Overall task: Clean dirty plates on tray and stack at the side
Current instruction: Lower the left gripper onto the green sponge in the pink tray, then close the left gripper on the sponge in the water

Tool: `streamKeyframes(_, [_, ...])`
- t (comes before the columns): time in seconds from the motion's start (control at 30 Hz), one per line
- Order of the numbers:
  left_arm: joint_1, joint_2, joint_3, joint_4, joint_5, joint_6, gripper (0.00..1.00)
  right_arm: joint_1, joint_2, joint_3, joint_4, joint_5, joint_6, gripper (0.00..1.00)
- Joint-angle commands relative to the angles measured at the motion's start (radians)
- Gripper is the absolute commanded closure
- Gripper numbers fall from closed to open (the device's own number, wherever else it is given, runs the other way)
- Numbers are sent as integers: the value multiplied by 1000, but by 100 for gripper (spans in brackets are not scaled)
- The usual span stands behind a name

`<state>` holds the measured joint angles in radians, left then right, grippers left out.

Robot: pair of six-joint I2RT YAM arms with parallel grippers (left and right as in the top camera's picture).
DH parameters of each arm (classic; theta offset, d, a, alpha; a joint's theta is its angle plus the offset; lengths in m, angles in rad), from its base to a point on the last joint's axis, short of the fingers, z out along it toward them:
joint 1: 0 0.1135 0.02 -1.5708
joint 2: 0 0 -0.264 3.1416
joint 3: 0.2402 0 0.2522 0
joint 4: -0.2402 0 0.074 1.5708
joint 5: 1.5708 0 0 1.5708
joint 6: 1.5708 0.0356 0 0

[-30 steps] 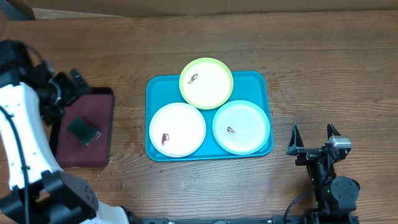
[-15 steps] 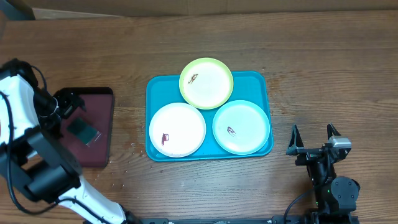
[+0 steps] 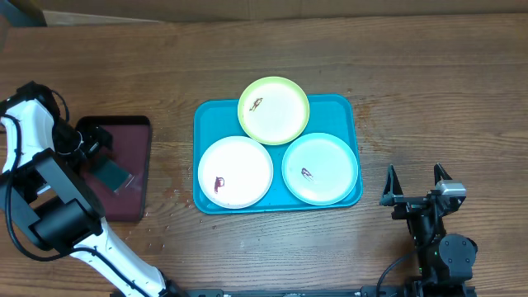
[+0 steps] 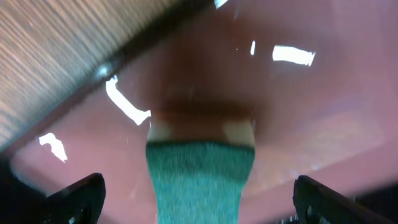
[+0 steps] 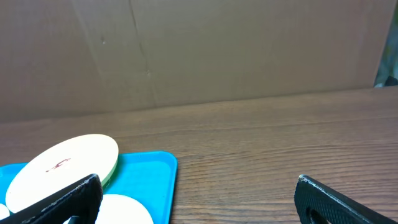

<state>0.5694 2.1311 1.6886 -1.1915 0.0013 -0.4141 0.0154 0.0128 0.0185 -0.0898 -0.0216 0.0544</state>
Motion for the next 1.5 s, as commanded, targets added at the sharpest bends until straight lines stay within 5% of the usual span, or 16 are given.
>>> streamKeyframes(0.0, [-9, 11, -66, 39, -34, -29, 4, 2, -10, -10, 5, 6, -3, 0])
streamKeyframes(0.33, [-9, 11, -197, 164, 17, -21, 13, 2, -10, -10, 6, 6, -3, 0])
streamKeyframes(0.4, [-9, 11, -197, 170, 16, -1, 34, 2, -10, -10, 6, 5, -3, 0])
streamKeyframes(0.53, [-9, 11, -197, 172, 16, -1, 92, 2, -10, -10, 6, 6, -3, 0])
streamKeyframes(0.63, [-8, 11, -197, 171, 13, -1, 96, 2, -10, -10, 6, 6, -3, 0])
streamKeyframes(0.67, [-7, 11, -197, 171, 14, -1, 91, 2, -10, -10, 5, 6, -3, 0])
streamKeyframes(0.7, [-7, 11, -197, 167, 15, -2, 67, 2, -10, -10, 5, 6, -3, 0])
streamKeyframes(0.73, [-8, 11, -197, 155, 18, -2, 0, 2, -10, -10, 6, 6, -3, 0])
streamKeyframes(1.1, [-11, 11, -197, 2, 78, -2, 0, 2, -10, -10, 5, 6, -3, 0])
streamKeyframes(1.17, [-12, 11, -197, -11, 78, -2, 16, 2, -10, -10, 6, 6, -3, 0])
streamKeyframes(1.37, [-13, 11, -197, -7, 77, -5, 92, 2, -10, -10, 6, 6, -3, 0])
streamKeyframes(1.47, [-13, 11, -197, 0, 76, -5, 95, 2, -10, -10, 6, 6, -3, 0])
